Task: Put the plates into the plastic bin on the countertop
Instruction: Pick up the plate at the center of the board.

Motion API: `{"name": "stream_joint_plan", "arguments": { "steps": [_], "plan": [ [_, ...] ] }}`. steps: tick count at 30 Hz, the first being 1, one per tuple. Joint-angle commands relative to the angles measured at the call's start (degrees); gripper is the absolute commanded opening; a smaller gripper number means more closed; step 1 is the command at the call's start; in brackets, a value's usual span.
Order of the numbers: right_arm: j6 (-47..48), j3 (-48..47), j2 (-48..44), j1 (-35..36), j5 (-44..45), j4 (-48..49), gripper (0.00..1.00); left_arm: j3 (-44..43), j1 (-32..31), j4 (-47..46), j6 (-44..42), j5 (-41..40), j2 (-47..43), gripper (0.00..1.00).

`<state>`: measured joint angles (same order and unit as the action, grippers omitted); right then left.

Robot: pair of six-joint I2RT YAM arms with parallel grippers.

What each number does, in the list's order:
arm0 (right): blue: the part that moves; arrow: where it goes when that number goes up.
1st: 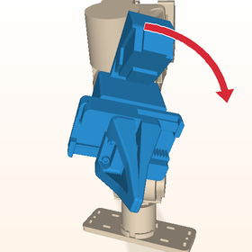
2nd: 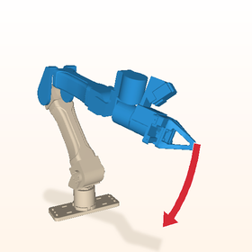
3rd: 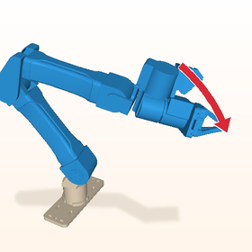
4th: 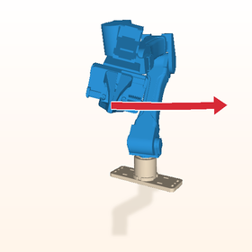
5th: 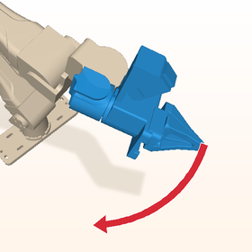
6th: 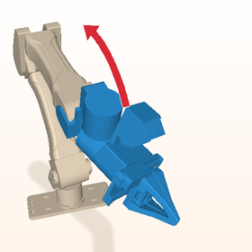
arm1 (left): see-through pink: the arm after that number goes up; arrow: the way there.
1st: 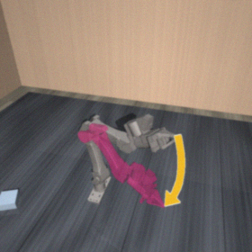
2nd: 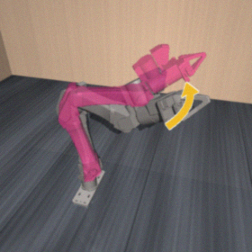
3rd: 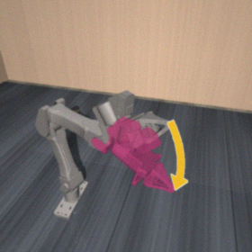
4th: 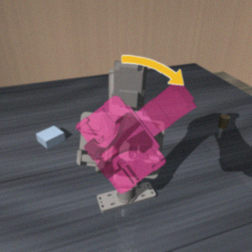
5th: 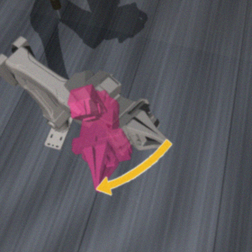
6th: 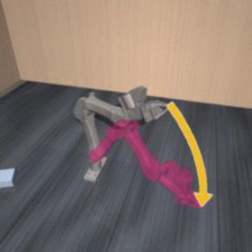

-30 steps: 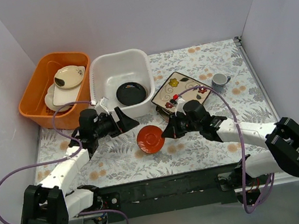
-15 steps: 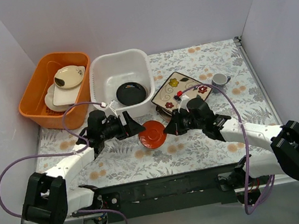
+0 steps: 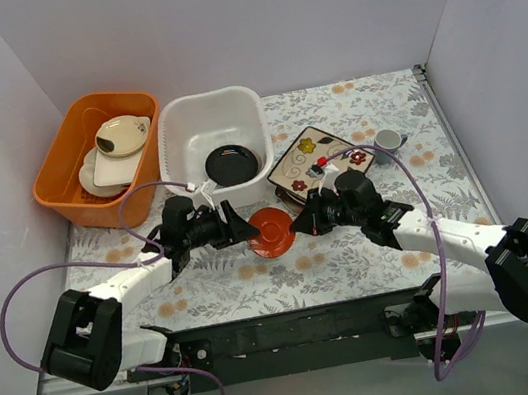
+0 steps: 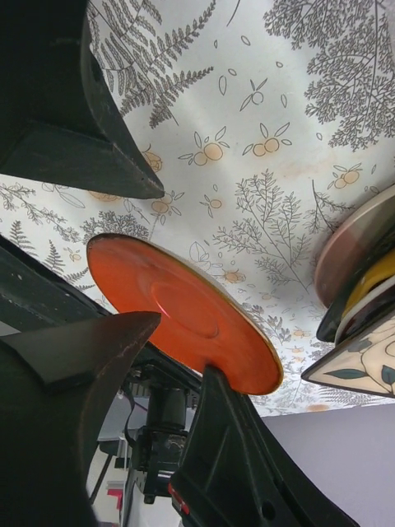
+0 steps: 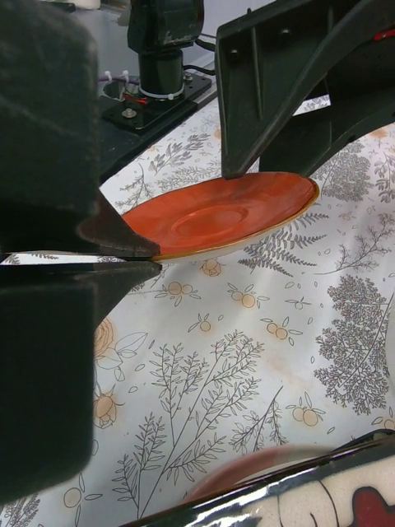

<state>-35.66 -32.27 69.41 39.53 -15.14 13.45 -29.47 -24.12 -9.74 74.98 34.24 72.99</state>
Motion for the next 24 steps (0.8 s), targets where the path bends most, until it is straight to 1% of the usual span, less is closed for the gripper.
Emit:
{"name": "stream_joint_plan", "arguments": {
  "steps": [1, 5, 6, 9, 10, 12, 13, 15, 21, 24],
  "plan": [
    [-0.5, 0.1, -2.8, -0.3, -1.1, 4.1, 0.01, 1.3, -0.9, -4.3, 1.0, 1.9, 0.6, 0.54],
    [-1.0, 0.5, -3.0, -0.2, -1.7, 4.6, 0.01, 2.1, -1.5, -6.3, 2.3, 2.2, 1.2, 0.47],
    [-1.0, 0.5, -3.1, -0.2, -2.0, 4.6, 0.01, 2.2, -1.6, -6.7, 2.4, 2.3, 1.3, 0.43],
    [-1.3, 1.2, -3.2, -0.2, -3.1, 5.8, 0.01, 2.4, -2.4, -7.7, 2.9, 2.6, 1.9, 0.37],
    [-1.5, 1.3, -3.0, -0.2, -3.6, 6.0, 0.01, 2.5, -2.6, -7.9, 3.0, 2.7, 2.0, 0.31],
    [-1.6, 1.4, -2.5, -0.2, -4.3, 6.7, 0.01, 2.7, -2.9, -8.2, 3.1, 2.7, 2.0, 0.24],
    [-1.5, 1.3, -2.2, -0.3, -4.8, 6.5, 0.01, 2.8, -3.0, -8.4, 3.2, 2.6, 1.9, 0.14],
    [-1.3, 1.5, -1.7, -0.2, -5.2, 6.6, 0.01, 3.2, -3.0, -8.8, 3.6, 2.2, 1.9, 0.00],
    [-0.5, 1.9, -1.4, -0.2, -4.7, 6.5, 0.01, 3.5, -3.1, -8.5, 3.9, 1.4, 1.1, 0.00],
    [0.2, 1.7, -1.4, -0.2, -4.7, 6.5, 0.05, 3.3, -3.1, -8.3, 3.6, 1.1, 1.2, 0.00]
  ]
}}
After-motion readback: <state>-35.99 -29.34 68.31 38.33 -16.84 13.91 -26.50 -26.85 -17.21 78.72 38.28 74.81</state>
